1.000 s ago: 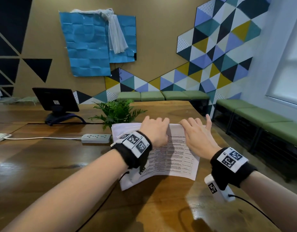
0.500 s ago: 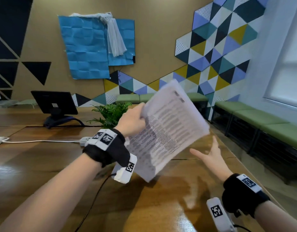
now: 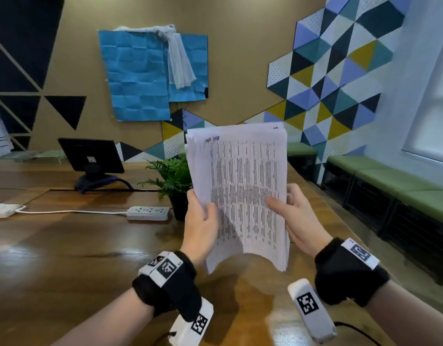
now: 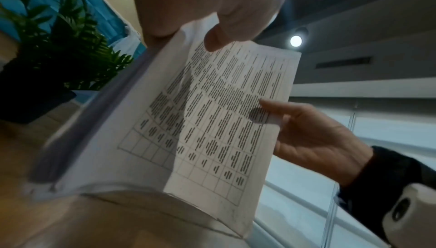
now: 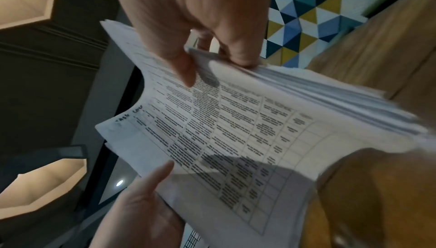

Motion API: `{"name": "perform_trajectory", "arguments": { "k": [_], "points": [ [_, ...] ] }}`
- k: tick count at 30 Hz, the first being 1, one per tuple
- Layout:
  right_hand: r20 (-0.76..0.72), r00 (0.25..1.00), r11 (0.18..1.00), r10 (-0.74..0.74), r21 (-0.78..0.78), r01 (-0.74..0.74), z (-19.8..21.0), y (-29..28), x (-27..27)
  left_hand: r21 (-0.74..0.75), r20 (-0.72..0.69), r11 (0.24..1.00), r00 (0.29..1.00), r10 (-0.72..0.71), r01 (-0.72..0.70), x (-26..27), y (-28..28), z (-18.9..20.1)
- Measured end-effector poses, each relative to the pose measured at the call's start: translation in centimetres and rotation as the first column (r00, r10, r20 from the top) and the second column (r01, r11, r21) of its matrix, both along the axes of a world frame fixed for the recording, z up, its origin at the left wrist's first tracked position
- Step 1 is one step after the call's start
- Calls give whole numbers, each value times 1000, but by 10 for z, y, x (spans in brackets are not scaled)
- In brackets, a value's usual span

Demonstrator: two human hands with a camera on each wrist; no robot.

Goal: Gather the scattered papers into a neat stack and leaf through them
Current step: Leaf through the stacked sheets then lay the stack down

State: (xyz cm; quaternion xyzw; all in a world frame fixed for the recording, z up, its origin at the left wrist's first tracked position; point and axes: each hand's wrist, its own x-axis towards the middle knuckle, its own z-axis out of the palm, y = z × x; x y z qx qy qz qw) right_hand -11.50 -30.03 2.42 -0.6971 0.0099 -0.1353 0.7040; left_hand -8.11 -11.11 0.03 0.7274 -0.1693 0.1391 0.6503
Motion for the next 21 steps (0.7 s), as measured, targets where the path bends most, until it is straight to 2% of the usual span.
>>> {"name": "perform_trajectory", "arguments": {
  "k": [5,8,10,12,14,17,19,21],
  "points": [
    [13,999,999,39,12,-39,-10,2,-4,-17,-11,1000,1000,-15,14,-1,9,-15],
    [87,992,995,-89,-35,92,-8,-2,-2,-34,16,999,1000,-18,19,4,13,-14],
    [201,961,966,-192,-132,221,-5,-4,1,-34,54,999,998,-15,17,8,14,-10],
    [356,903,891,-239,-289,350,0,-3,0,-11,126,1000,992,13,-11,9,15,-4],
    [494,841,756,-222,-457,468,6,-2,0,23,238,998,970,45,-52,9,15,2],
    [594,792,554,-145,-614,562,12,2,-1,136,453,971,884,116,-197,13,14,7],
    [585,798,498,-147,-653,570,12,2,-3,174,546,951,829,122,-255,11,16,12],
    [574,801,491,-169,-656,574,11,0,-2,227,602,928,791,103,-294,11,19,14]
  ]
}}
